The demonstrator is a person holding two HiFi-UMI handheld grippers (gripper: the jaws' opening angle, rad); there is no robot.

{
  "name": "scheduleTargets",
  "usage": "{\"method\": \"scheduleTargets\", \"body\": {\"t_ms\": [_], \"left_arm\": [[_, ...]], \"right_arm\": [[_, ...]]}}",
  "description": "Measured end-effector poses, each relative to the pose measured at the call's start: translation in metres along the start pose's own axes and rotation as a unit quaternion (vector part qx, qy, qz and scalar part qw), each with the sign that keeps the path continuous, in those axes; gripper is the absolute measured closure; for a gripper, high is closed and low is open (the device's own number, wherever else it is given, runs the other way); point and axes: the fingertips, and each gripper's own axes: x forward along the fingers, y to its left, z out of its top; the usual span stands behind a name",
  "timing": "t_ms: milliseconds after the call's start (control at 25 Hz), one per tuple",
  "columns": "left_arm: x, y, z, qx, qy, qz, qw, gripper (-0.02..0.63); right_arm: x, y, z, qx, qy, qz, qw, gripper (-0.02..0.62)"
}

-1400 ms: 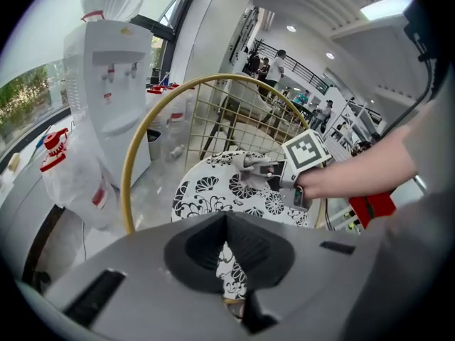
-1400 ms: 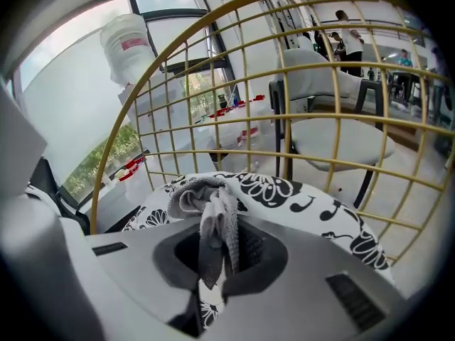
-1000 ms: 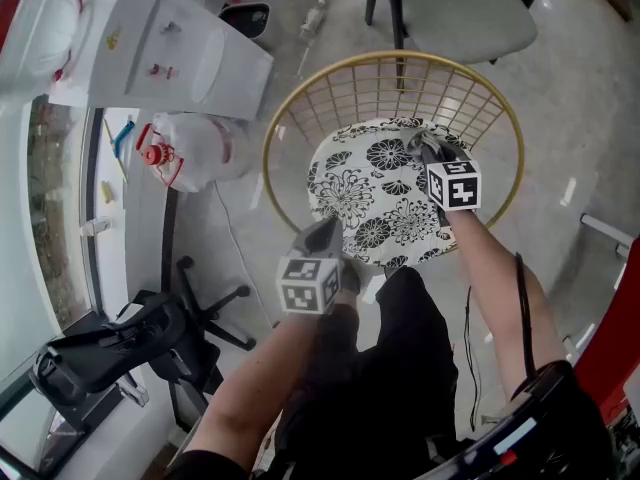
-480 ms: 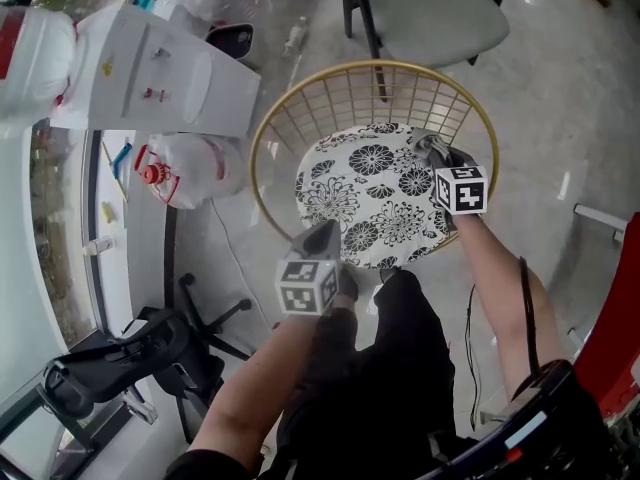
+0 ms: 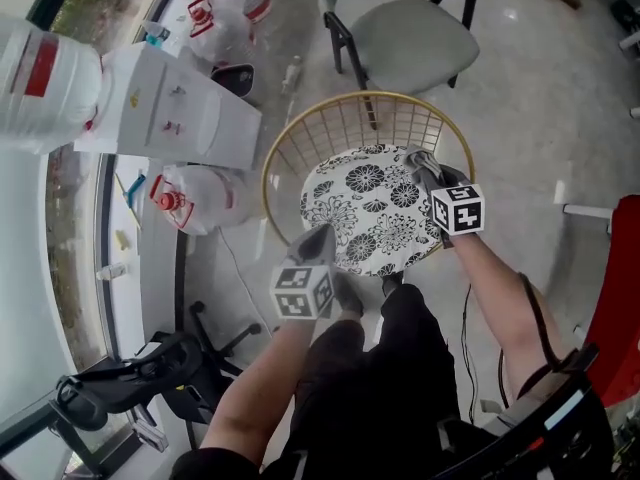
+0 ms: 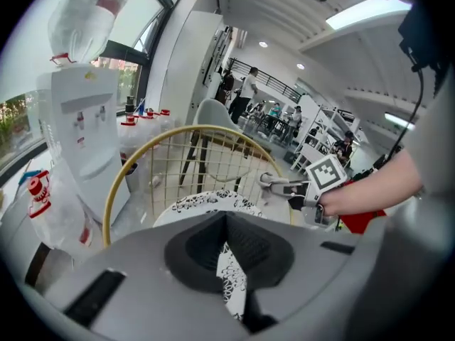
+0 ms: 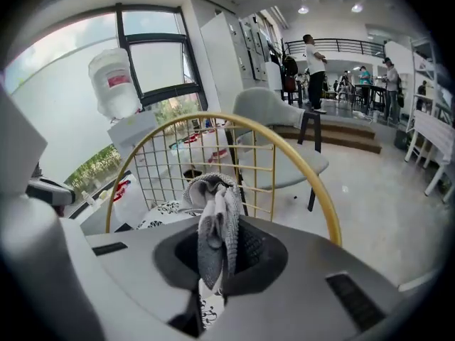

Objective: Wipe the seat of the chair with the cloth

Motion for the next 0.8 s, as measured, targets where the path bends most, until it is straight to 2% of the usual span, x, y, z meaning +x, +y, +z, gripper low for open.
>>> {"method": "scheduleTargets", "body": {"t_ms": [160, 400, 640, 800], "left_arm": [[-0.022, -0.009, 0.041, 0.0, -0.046, -0.007, 0.9989, 0.598], [-0.066, -0.025, 0.099, 0.017, -0.111, -0.033, 0.9932, 0.6], [-0.113, -0.035, 0.138, 0.021, -0.16, -0.035, 0.9863, 0.598], [-0.148, -0.051, 0.161, 0.039, -0.195, -0.053, 0.9787, 0.6]], "right_arm": [[-0.037, 0.022, 0.046, 0.02, -0.056, 0.024, 0.998, 0.572], [-0.1, 0.057, 0.114, 0.019, -0.128, 0.043, 0.991, 0.572], [-0.161, 0.088, 0.161, -0.004, -0.168, 0.059, 0.984, 0.572], [-0.2, 0.104, 0.183, -0.023, -0.19, 0.066, 0.979, 0.572]]}}
